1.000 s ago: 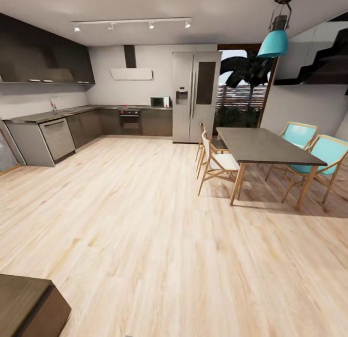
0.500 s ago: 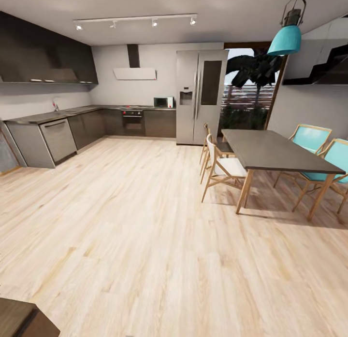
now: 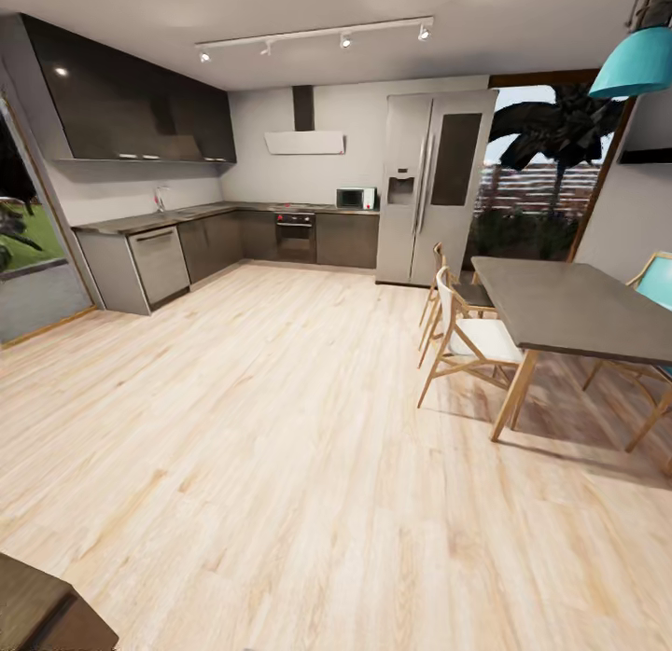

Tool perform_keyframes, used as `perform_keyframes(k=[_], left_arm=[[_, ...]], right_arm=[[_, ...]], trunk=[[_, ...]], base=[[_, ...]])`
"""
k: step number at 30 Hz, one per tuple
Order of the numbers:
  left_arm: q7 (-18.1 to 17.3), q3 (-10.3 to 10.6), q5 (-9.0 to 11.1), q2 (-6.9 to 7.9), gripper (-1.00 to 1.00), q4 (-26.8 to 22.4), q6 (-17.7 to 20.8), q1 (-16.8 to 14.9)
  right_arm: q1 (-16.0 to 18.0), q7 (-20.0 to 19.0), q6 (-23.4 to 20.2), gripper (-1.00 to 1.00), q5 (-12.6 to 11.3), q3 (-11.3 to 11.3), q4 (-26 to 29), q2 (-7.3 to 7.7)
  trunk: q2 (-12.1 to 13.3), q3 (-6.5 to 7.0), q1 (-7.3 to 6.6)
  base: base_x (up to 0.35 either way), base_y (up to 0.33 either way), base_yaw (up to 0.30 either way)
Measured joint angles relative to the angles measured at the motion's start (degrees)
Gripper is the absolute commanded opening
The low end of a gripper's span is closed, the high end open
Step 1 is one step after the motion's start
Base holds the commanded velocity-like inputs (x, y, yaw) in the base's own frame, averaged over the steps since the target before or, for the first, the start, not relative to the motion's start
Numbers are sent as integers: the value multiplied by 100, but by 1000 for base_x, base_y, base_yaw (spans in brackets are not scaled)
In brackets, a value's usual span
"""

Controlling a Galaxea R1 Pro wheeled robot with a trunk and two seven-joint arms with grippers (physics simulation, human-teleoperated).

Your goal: Place each of the two pumpkins and all three candles from the living room inside a cabinet in the living room (use any cabinet), then make sure every cabinet is closed, and position the cauldron so it is next to a table in the living room.

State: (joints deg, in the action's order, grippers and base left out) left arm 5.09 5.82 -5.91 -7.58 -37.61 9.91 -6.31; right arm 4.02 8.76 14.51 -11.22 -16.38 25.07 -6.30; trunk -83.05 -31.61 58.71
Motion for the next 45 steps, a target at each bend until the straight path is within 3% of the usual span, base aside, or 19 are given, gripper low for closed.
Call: perform_keyframes(k=[7,11,14,21,45], left_arm=[[0,18,-2,0,100,-1,1,0],[5,335,5,15,100,-1,1,0],[5,390,8,12,100,0,0,0],[8,403,9,11,100,0,-2,0],[8,411,4,2,100,-1,0,0]], right_arm=[[0,1,0,100,-1,-2,0,6],[0,0,0,100,2,1,2,1],[0,0,0,100,3,3,1,0],[0,1,0,100,4,3,0,-1],[0,-2,0,100,5,3,-3,-1]], trunk=[[0,0,0],[0,0,-1],[0,0,0],[0,0,2],[0,0,2]], base=[[132,-44,289],[281,-102,289],[196,-220,289],[25,-235,289],[0,-16,289]])
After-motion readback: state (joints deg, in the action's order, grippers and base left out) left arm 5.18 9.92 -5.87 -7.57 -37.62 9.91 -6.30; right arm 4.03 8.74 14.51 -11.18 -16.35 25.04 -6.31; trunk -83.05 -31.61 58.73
